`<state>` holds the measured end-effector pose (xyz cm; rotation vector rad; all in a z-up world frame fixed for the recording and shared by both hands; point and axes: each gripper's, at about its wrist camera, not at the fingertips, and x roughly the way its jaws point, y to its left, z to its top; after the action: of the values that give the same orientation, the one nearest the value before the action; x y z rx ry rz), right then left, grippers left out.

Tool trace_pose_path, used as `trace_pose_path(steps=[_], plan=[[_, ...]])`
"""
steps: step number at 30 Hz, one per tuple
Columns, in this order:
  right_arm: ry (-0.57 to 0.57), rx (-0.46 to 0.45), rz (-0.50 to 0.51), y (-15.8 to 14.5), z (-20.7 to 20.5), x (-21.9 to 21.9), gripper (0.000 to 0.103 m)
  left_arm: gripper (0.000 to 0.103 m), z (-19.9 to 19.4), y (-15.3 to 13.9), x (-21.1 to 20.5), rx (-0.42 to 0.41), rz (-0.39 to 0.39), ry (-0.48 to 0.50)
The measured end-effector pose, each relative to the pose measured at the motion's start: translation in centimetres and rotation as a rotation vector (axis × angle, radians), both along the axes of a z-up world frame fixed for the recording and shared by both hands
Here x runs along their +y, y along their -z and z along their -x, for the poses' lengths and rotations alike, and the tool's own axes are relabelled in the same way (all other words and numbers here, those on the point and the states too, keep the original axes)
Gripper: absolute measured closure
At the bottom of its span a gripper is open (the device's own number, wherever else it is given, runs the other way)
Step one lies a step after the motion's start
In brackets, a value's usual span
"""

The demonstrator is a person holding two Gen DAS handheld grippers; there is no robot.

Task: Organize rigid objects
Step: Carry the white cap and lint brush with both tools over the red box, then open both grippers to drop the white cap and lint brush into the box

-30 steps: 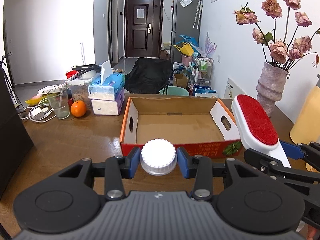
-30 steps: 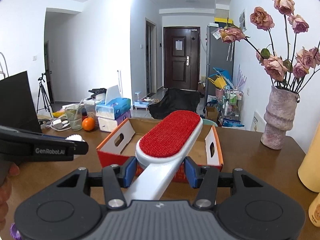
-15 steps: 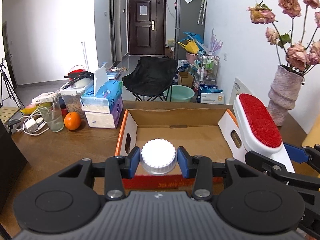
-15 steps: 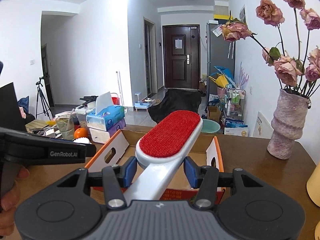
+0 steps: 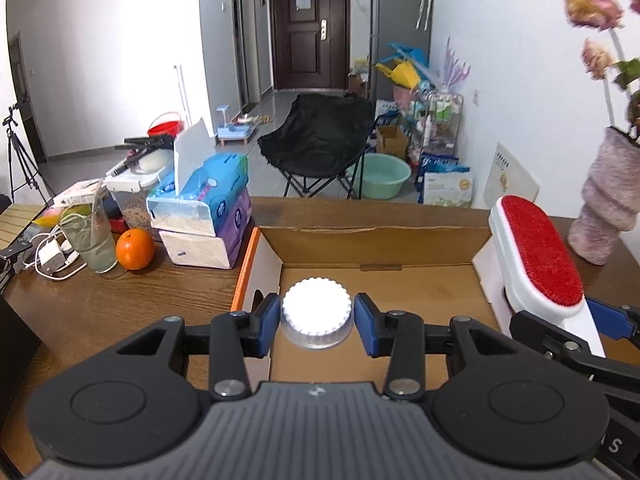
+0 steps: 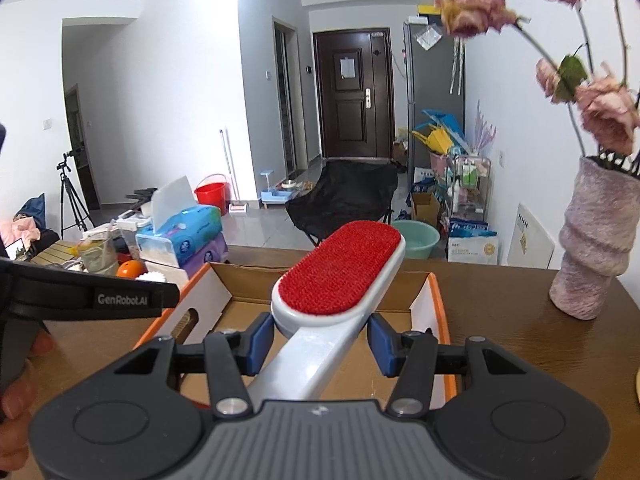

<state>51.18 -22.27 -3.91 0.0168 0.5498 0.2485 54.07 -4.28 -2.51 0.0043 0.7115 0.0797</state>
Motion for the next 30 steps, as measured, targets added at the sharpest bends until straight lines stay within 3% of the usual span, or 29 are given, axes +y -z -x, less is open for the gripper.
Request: trace_pose_path(steps=[12, 26, 27, 28, 30], plan=[[0.008, 0.103, 0.031, 3.7, -6.5, 1.4, 0.052, 0.061, -5.8, 4.8, 0.5, 0.11, -0.013, -0.04], [0.042, 0.169, 0.056, 7.0, -10.1, 1.2, 0.052, 0.061, -7.6, 7.8, 1.4, 0.158, -0.01, -0.043], [0.045, 0.172, 0.055, 7.1, -10.2, 1.3, 0.051, 0.058, -7.6, 7.9, 1.4, 0.159, -0.01, -0.041], [0.048, 0.175, 0.054, 7.2, -10.3, 1.2, 0.051, 0.039, -7.6, 8.0, 1.3, 0.159, -0.008, -0.036], [0.055, 0.166, 0.047, 7.0, -10.1, 0.9, 0.027, 0.008, -7.2, 7.8, 1.3, 0.125, -0.001, -0.034]])
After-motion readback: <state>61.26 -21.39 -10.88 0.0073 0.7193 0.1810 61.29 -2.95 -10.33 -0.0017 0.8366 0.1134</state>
